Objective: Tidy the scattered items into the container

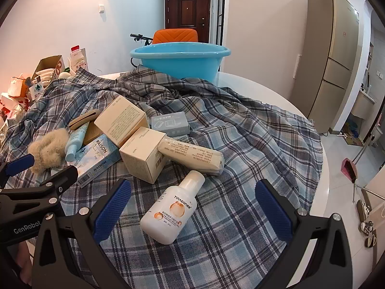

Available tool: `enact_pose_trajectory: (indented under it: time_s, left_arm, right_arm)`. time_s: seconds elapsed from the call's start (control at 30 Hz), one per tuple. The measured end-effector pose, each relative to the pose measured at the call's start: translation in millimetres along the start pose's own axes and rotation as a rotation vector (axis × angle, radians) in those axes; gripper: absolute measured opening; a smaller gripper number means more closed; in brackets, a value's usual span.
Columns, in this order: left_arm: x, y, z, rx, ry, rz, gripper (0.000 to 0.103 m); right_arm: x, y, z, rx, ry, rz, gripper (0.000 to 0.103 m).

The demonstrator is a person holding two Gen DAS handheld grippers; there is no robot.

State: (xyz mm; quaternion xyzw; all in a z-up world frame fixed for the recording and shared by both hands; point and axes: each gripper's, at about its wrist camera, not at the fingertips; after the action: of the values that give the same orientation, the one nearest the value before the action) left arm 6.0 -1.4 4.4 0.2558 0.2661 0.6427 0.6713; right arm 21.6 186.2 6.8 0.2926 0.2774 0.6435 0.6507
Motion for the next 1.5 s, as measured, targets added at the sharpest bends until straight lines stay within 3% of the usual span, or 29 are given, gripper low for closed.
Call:
enact_pose_trajectory:
  time_s: [1.5]
  left_arm:
    - [0.3, -2.3, -1.6, -0.007, -0.001, -0.001, 0.103]
  right_arm:
    - [0.0, -2.4, -0.7, -0.011, 0.013, -0.011, 0.103]
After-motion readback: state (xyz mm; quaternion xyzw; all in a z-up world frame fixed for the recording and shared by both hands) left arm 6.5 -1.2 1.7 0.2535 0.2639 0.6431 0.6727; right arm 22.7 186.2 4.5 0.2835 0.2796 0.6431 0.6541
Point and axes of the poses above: each gripper's, at about its wrist camera, not at the fingertips, and z roughly against the way its jaws point, x to its right, y to its top, and after that the axes turned 1 degree about -z, right-handed
